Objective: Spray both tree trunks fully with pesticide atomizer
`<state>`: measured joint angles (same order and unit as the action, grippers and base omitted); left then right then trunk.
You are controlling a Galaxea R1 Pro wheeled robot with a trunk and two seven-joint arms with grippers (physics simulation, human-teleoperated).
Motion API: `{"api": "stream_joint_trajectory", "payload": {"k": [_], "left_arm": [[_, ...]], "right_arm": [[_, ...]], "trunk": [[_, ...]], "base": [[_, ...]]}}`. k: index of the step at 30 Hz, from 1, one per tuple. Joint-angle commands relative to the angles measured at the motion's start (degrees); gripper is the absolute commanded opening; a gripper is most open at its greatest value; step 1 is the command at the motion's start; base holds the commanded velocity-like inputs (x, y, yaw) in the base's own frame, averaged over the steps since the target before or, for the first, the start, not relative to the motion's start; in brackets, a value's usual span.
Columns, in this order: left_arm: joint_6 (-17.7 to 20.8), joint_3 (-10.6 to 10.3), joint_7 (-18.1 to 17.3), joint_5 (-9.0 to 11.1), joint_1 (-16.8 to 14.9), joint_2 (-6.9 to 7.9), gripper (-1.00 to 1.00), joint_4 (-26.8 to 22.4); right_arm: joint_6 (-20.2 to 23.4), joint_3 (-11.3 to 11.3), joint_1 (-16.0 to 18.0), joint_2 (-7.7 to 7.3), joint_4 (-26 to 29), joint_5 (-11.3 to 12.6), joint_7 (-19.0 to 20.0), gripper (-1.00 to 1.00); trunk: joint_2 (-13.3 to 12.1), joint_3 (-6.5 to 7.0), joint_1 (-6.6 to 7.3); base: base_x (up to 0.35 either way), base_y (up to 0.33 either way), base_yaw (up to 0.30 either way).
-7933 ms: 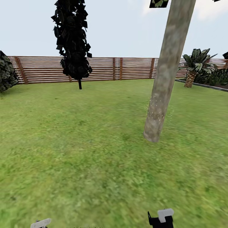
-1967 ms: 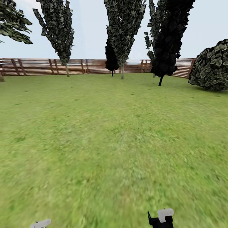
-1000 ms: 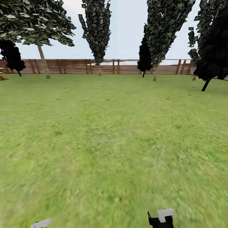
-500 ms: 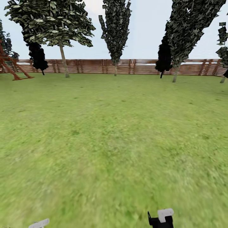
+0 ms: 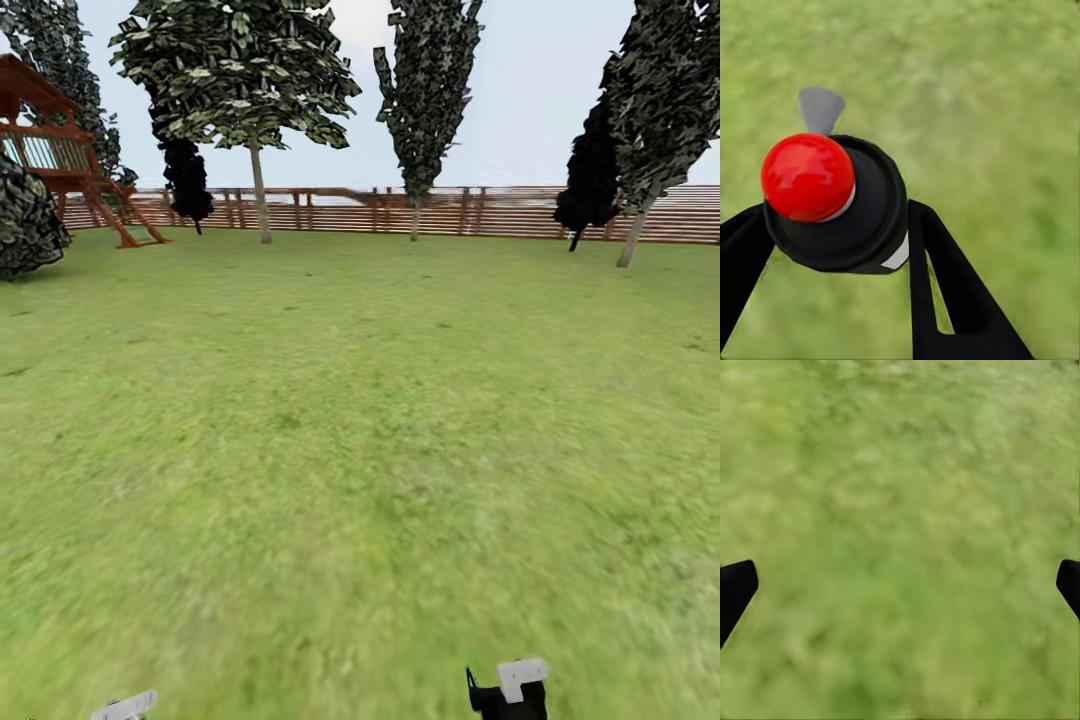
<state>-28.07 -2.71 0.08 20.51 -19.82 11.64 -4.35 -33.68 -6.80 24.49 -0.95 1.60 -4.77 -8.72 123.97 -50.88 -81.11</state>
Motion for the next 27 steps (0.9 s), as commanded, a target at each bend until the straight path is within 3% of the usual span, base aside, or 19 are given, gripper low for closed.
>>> {"api": "stream_joint_trajectory", "payload": {"k": [1,22,27], "left_arm": [[-0.15,-0.28,0.01,0.32,-0.04,-0.02,-1.00,0.04],[-0.15,-0.28,0.01,0.32,-0.04,-0.02,-1.00,0.04],[-0.15,-0.28,0.01,0.40,-0.04,0.05,-1.00,0.04]], "right_arm": [[-0.05,-0.32,0.03,-0.01,-0.05,-0.50,-0.60,1.00],[-0.06,-0.31,0.03,-0.01,-0.02,-0.50,-0.60,1.00],[0.02,-0.32,0.03,-0.68,-0.10,-0.68,-0.34,1.00]], "trunk": [[0.02,-0.05,-0.02],[0.02,-0.59,-0.02],[0.02,-0.63,-0.02]], "base": [[0.282,0.193,0.285],[0.284,0.187,0.273],[0.307,0.127,0.028]]}}
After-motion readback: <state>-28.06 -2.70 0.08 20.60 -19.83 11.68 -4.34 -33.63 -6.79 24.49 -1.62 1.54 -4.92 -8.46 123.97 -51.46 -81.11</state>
